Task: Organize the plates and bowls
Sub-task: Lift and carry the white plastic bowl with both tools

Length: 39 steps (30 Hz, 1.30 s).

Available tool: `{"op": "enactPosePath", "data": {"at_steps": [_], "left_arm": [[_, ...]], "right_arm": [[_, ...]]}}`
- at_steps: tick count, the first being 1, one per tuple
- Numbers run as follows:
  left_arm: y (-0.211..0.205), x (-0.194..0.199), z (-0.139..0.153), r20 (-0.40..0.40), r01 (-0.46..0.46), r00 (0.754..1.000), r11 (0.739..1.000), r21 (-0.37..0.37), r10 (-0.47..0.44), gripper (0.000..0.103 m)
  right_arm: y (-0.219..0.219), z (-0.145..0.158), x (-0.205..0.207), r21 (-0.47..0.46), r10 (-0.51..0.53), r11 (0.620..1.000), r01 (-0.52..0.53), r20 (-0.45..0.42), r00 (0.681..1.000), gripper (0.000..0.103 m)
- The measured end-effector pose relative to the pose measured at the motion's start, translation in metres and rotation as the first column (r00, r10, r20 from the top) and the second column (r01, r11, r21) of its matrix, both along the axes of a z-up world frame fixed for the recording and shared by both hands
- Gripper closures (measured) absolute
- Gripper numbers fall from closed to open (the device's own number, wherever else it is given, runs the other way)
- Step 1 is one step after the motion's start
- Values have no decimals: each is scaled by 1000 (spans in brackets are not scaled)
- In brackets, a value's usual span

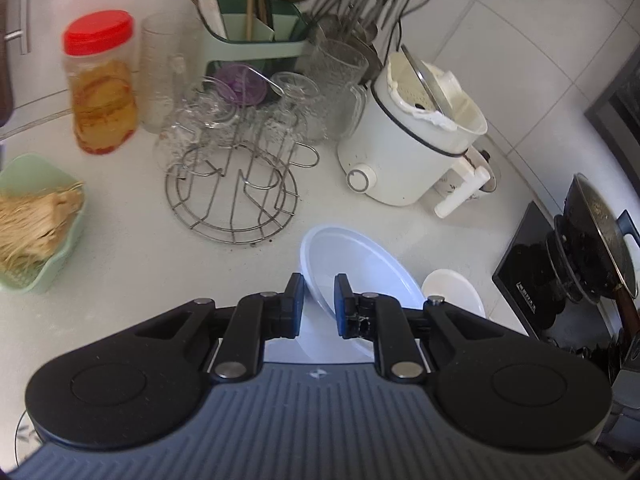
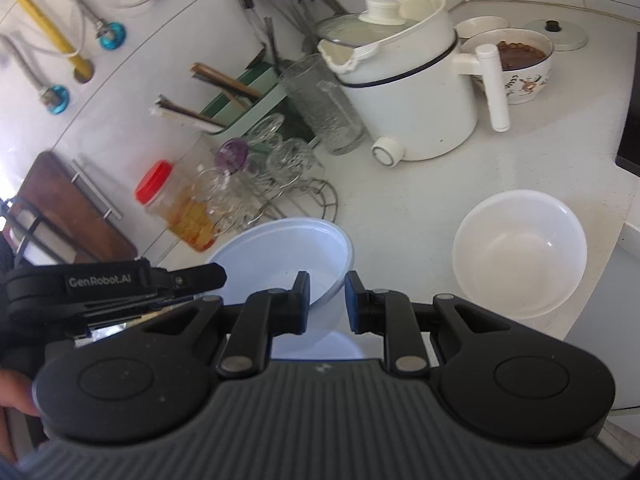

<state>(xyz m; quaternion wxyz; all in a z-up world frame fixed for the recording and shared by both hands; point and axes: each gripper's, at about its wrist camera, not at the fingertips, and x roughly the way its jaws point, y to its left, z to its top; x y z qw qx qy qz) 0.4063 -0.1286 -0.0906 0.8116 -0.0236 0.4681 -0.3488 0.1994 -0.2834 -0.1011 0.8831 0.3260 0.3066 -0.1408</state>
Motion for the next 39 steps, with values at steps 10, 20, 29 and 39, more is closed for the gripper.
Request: {"op": "enactPosePath", "data": {"at_steps": [10,20,29,39], "left_arm": [[42,-29,2,13,-57,998,998,-7,58,84],[76,-49,-14,-36,-122,992,992,-11,121,84],[70,-49,-25,-56,-97,994,995,-23,95,84],[47,-34,-38,-61,-30,998,999,40,32,84]], "right_arm": [[23,0,-12,6,83,996,-83,2,997,81],[47,-7,-18,-17,156,987,-157,-33,987,81],[46,-9,-20,-83,153,984,-158,-60,986,81],[38,-22,-12,-101,138,984,-148,-98,986,81]]}}
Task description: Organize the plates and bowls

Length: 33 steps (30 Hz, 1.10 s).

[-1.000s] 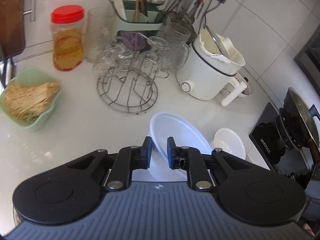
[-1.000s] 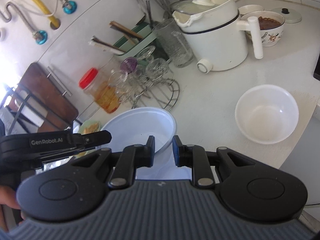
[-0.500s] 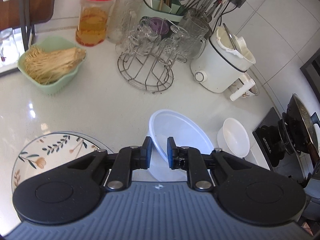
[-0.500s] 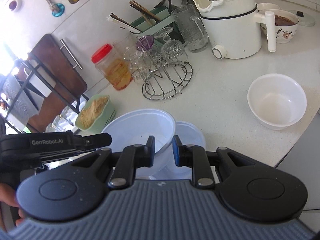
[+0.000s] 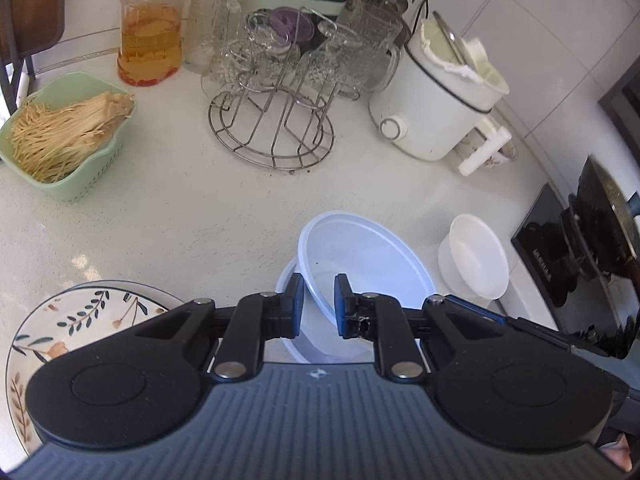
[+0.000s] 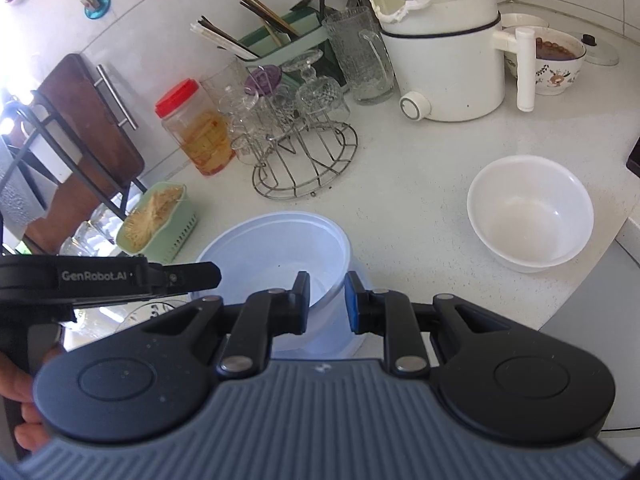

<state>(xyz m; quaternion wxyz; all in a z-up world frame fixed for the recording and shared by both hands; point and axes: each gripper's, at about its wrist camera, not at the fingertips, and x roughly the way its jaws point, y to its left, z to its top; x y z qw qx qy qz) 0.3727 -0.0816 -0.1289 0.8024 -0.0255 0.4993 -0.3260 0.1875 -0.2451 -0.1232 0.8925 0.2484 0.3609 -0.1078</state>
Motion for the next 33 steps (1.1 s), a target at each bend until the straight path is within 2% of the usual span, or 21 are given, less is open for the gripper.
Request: {"op": "enactPosePath", "data": {"at_steps": [5,15,26,33], "left_arm": [[-3,4,1,5,-5,1000,1000,8,5,84],[11,-4,16,36,-42,998,999,11,41,83],[33,-43,50,99,-80,992,996,-34,83,83],[40,-71,59,116,-91,989,995,-36,95,83]], "right_arm": [[1,-1,2,10,-11,1000,11,16,1000,80],[4,13,-4,-29,11,1000,-9,66,998,79],[15,45,-36,-87,55,995,-42,142,988,79],[24,56,-59,-112,82,992,-64,166,983,79]]}}
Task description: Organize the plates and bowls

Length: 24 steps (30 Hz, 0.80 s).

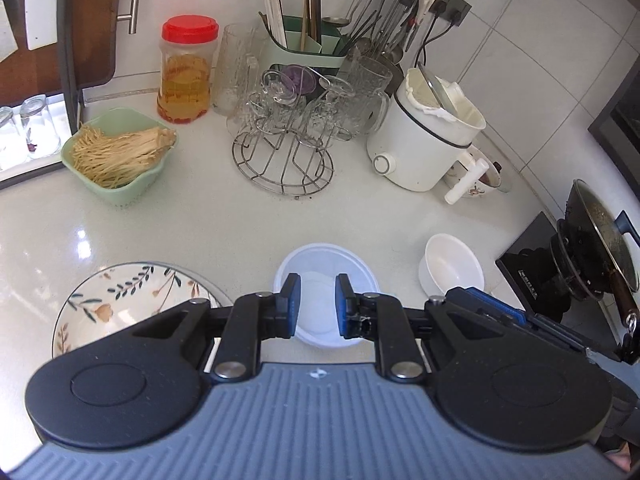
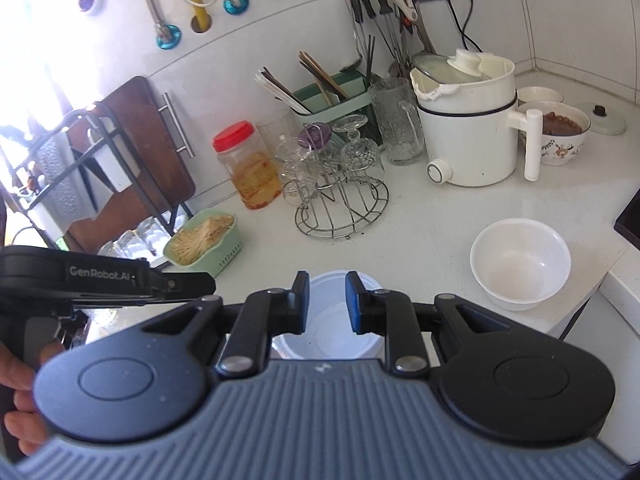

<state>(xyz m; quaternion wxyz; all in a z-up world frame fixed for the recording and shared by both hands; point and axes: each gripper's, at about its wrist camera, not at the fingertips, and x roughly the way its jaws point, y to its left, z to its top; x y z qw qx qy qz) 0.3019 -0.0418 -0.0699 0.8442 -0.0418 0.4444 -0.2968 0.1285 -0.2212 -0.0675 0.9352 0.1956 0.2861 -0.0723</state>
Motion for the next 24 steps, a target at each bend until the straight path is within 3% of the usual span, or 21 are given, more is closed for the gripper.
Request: {"op": "enactPosePath", "data": {"at_steps": [9,24], "left_arm": [[4,-14,1,11,37,999,999,10,-38,83],[12,17,2,31,112,993,994,-18,-112,83]], "right_arm": [[4,-2,-10,-15,-45,999,45,-16,999,79],[13,-4,5,-42,-160,986,159,-36,986,79]]}}
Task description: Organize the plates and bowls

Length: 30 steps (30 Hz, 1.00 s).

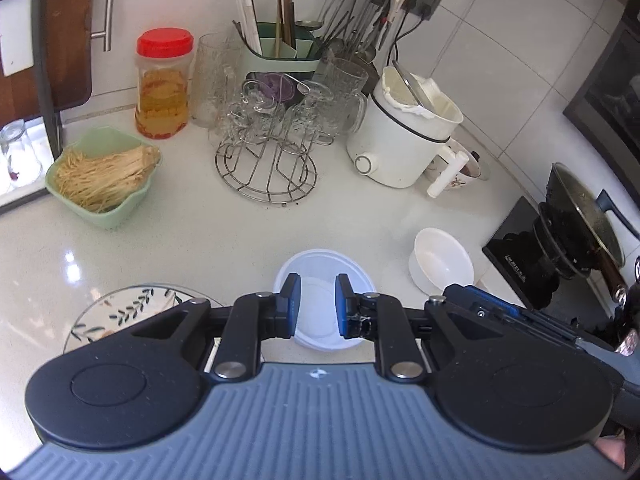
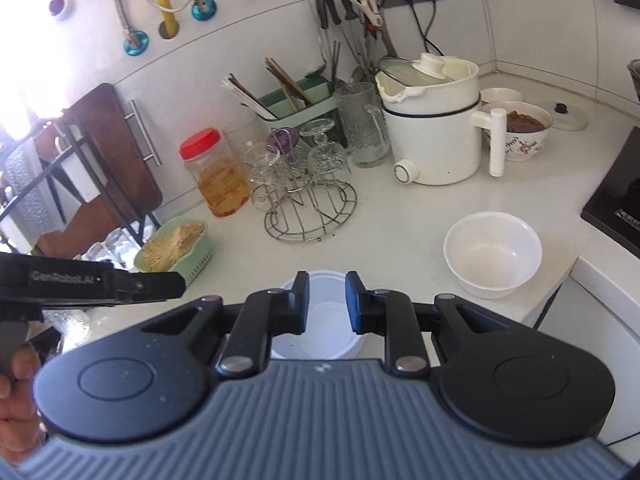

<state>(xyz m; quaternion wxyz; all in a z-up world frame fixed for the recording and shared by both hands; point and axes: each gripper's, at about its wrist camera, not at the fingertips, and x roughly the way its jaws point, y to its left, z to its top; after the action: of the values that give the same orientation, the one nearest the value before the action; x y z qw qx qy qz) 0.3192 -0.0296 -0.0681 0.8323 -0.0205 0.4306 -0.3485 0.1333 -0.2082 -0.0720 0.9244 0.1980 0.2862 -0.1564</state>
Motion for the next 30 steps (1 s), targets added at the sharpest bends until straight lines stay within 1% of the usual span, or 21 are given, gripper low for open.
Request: {"op": "enactPosePath", "data": {"at_steps": [3,9,12,17,21,23,26,27,28,30], "left_arm": [[-7,8,-3,-16,15,1000,1000,13,-15,83],[-31,14,-6,-7,50,999,999,22,-50,83],[-49,15,-9,-1,62,998,998,28,-62,83],[-84,19,-16,-19,64,998,997,36,-64,83],[-114,22,-26,-31,76,997,996,41,-75,83],[-130,25,-33,-50,83,995,995,46,-80,83],[-153,26,-46,-71,110,992,993,42,-107,70],[-159,26,-50,-74,111,992,993,45,-107,62],[-167,27,-56,-84,111,991,992,53,-107,59],[-180,30,-65,-110,126,987,991,50,-120,59]], "right_arm": [[-6,-2,0,14,-41,999,41,-5,999,79],[-26,-8,1,4,-75,997,75,-14,997,79],[-40,-13,1,5,-77,997,77,-25,997,79],[-67,-17,-1,-11,-71,997,70,-49,996,79],[-95,-22,-1,-25,-88,996,87,-61,994,80],[-109,-25,0,-32,-106,994,104,-67,992,79],[-127,-29,0,-37,-119,992,116,-70,990,79],[-134,-32,1,-35,-119,993,117,-76,990,79],[-139,-34,2,-32,-122,992,120,-80,989,79],[-151,-38,4,-32,-127,992,125,-89,988,79]]}}
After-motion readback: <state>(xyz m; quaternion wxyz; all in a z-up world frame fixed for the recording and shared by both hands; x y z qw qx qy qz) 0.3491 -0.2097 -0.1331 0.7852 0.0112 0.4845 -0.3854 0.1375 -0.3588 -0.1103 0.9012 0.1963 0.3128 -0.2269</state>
